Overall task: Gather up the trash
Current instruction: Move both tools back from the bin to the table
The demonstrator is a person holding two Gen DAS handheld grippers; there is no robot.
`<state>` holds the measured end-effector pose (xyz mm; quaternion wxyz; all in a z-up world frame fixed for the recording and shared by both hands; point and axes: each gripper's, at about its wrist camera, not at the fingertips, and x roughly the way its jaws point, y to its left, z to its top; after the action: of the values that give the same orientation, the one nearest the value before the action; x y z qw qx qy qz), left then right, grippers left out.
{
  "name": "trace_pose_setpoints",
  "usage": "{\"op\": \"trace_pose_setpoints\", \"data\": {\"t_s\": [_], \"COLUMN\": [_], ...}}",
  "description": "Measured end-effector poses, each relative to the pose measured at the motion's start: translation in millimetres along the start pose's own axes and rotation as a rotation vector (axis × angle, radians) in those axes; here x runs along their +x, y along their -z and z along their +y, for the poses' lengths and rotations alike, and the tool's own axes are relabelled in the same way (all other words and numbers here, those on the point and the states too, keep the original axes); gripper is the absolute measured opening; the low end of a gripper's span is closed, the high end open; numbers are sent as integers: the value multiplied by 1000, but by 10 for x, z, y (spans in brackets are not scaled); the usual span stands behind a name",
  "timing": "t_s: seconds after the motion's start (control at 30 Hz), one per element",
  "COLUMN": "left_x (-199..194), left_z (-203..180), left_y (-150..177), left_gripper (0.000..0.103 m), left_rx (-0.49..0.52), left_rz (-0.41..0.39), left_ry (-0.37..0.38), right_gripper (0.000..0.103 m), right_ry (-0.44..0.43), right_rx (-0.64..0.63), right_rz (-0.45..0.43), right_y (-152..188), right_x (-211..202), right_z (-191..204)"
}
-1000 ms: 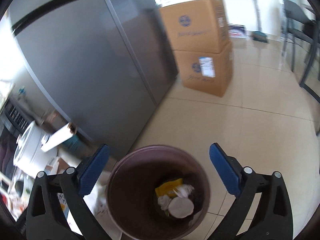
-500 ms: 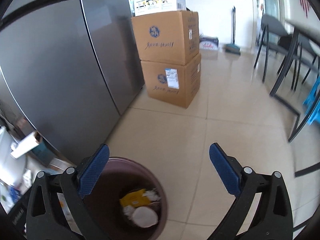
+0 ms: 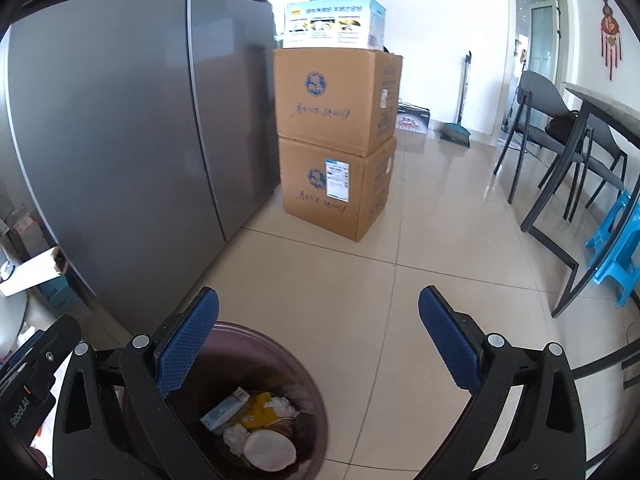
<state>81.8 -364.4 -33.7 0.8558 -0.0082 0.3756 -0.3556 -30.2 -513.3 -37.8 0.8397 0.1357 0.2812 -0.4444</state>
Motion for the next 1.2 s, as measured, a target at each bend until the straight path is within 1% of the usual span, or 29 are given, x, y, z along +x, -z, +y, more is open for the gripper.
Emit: {"op": "trace_pose_setpoints", "data": {"t_s": [0.13,0.23,0.4,0.57,0.63,0.9,1.2], "left_x": [-128,-264,-424,-563,-633,-987,-1347], "left_z": [240,507,891,1253,1419,2117,2836], "left_y": [-2,-7,-13,29,67,221,432], "left_gripper": [67,73,73,74,74,74,74], "left_rx": [-19,-58,-107,-156,-178,-268,-354], "left_rz": [-33,-62,-78,-82,-84,-102,-107], "left_ry": [-66,-110,-164,-219,-242,-337,-435], "right_gripper": [96,96,96,96,96,96,96], "right_ry": [-36,-64,-100,-154,-175,-261,-370], "right_rx": [-9,-54,-122,-143,-157,-283,-349], "right_rz": [-10,-24,-43,-45,-39,-50,-56], "right_y": [34,87,170,207,229,486,676], "right_x": [-90,-181,-348,-484,-518,-778,-1040], "right_z": [219,462,824,1169,1317,2082,2735]}}
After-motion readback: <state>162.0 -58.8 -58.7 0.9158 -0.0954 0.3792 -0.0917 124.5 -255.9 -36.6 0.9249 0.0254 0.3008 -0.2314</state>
